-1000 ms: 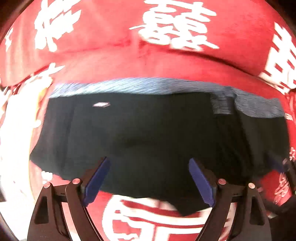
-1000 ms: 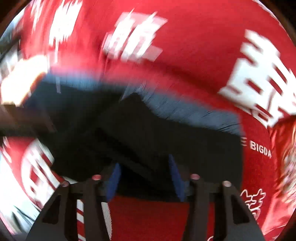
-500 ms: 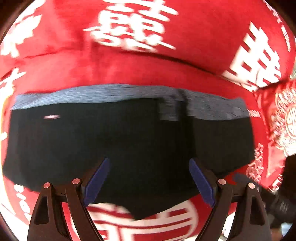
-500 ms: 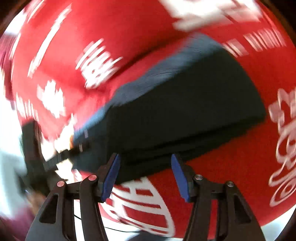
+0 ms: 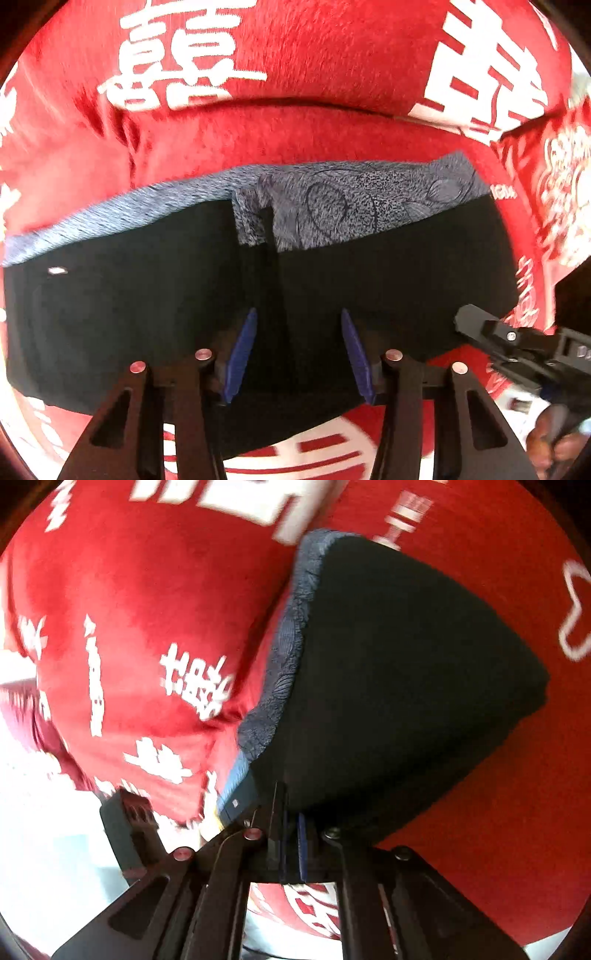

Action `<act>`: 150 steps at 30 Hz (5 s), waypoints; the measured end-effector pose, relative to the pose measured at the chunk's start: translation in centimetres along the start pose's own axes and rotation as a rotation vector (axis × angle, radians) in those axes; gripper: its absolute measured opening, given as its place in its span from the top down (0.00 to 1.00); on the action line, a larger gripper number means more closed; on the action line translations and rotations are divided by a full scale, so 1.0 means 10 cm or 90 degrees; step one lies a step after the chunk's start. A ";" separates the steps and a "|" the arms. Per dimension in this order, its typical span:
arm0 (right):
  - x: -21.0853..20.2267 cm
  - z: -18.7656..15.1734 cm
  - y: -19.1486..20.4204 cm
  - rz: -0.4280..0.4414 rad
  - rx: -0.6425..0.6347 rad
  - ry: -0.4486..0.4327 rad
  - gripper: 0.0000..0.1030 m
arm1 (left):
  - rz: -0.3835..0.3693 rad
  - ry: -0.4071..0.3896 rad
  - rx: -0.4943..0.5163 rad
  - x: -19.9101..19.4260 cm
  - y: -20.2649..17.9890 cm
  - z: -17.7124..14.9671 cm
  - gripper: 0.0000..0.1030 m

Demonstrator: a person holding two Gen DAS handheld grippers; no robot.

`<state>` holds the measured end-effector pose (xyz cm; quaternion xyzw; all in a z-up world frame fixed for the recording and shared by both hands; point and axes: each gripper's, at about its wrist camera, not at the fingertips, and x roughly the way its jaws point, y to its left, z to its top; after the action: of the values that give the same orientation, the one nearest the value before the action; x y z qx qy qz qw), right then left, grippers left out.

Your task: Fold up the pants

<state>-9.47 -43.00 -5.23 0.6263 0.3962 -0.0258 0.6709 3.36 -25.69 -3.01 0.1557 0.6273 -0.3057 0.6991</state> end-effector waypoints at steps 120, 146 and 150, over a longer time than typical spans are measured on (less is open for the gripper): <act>1.60 -0.96 1.19 -0.469 -0.498 0.177 0.02 | -0.191 -0.137 -0.574 -0.42 3.32 -1.53 0.02; 1.31 -0.86 1.44 -0.423 -0.469 0.154 0.02 | 0.031 -0.143 -0.412 -0.64 2.92 -1.08 0.64; 1.31 -0.74 1.65 -0.391 -0.458 0.158 0.02 | 0.163 -0.181 -0.227 -0.75 2.42 -0.98 0.65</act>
<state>4.60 -27.06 1.67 0.2072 0.6233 -0.0087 0.7540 10.59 0.44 -1.30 0.0636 0.5419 -0.1178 0.8297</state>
